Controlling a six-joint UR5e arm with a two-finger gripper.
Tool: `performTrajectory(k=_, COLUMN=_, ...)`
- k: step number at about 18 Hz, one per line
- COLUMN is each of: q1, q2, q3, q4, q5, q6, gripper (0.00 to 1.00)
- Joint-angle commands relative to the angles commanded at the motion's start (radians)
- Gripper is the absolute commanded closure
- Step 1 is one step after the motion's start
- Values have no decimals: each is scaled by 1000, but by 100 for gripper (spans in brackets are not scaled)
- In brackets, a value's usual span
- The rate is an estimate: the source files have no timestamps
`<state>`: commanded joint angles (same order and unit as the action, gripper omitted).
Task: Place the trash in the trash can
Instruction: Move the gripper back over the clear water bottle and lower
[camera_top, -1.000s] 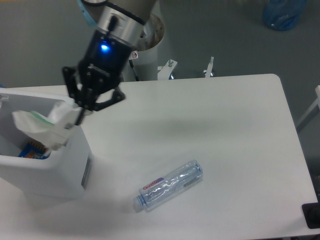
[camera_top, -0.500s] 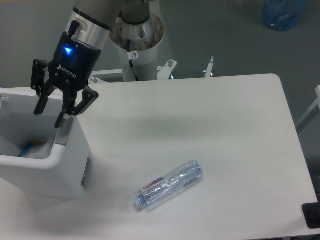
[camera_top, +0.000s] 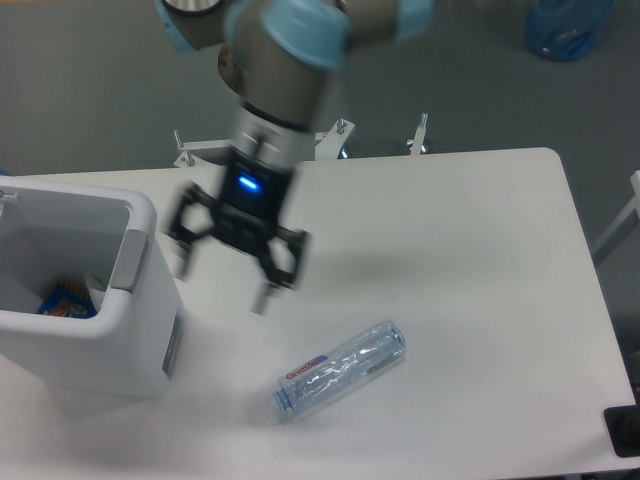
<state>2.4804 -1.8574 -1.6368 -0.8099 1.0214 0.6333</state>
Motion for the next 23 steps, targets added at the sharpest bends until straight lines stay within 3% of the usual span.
performTrajectory(k=5, q1=-8, q2=-144, q3=83, q4=-2, q5=187, q6=29, gripper=0)
performTrajectory(k=11, q1=-17, q2=-203, q3=71, q4=-5, q5=250, q6=51, gripper=0)
performTrajectory(k=16, q1=-46, q2=-278, q3=121, q4=-8, q5=312, q6=91, gripper=0)
performTrajectory(k=23, q1=-84, q2=-273, q3=81, q4=-32, q5=344, q6=175, gripper=0)
